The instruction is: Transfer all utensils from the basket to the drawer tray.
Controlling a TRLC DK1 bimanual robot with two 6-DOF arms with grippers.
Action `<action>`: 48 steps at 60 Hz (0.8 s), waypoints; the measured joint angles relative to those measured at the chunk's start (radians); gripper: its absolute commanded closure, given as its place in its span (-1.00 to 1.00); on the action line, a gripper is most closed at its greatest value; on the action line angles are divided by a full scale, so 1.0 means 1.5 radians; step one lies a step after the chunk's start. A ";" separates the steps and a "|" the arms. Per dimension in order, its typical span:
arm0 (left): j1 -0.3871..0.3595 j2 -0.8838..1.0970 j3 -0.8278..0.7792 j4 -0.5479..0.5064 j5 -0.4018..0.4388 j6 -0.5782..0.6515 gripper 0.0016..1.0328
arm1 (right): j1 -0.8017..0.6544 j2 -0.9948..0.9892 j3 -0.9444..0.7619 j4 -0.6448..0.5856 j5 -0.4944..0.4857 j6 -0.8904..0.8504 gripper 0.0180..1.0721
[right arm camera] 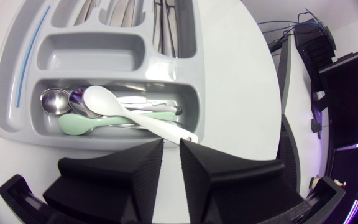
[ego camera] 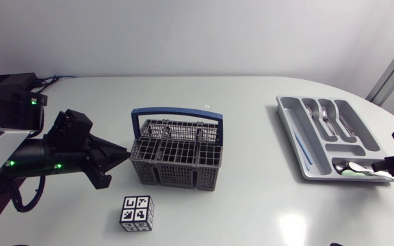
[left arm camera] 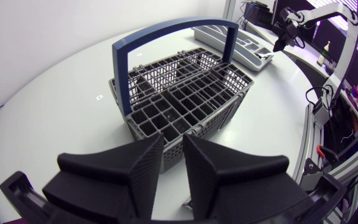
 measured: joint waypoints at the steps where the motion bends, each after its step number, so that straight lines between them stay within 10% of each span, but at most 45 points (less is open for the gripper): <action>1: 0.000 0.000 0.000 0.000 0.000 0.000 0.52 | -0.005 0.007 0.001 -0.001 -0.001 0.000 0.87; 48: -0.002 -0.011 0.000 0.000 0.002 0.000 0.52 | -0.057 0.125 0.093 0.009 -0.012 -0.014 0.88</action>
